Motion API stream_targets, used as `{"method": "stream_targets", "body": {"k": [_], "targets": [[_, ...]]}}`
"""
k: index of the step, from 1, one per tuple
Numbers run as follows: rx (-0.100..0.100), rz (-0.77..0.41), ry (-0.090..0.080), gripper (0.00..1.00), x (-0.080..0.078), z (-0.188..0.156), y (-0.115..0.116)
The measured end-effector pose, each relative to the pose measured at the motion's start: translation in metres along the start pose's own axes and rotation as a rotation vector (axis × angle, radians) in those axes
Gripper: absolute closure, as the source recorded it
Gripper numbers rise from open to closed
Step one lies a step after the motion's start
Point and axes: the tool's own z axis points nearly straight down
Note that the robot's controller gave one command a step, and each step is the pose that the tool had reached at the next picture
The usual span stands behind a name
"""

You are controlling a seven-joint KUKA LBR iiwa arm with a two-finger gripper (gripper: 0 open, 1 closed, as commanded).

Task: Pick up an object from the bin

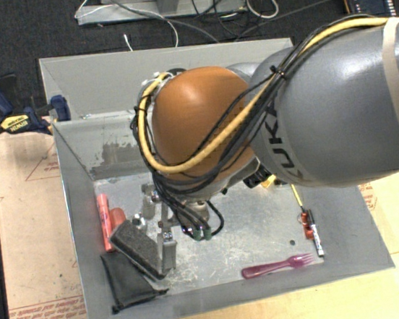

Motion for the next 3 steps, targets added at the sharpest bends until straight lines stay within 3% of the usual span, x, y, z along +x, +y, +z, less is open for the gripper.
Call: {"method": "stream_targets", "body": {"k": [1,2,3], "targets": [[-0.001,0.005,-0.007,0.00,-0.002,-0.003,-0.001],[-0.004,0.186,-0.008,0.00,0.004,0.108,0.012],[-0.004,0.150,-0.010,0.00,0.004,0.109,0.018]]}}
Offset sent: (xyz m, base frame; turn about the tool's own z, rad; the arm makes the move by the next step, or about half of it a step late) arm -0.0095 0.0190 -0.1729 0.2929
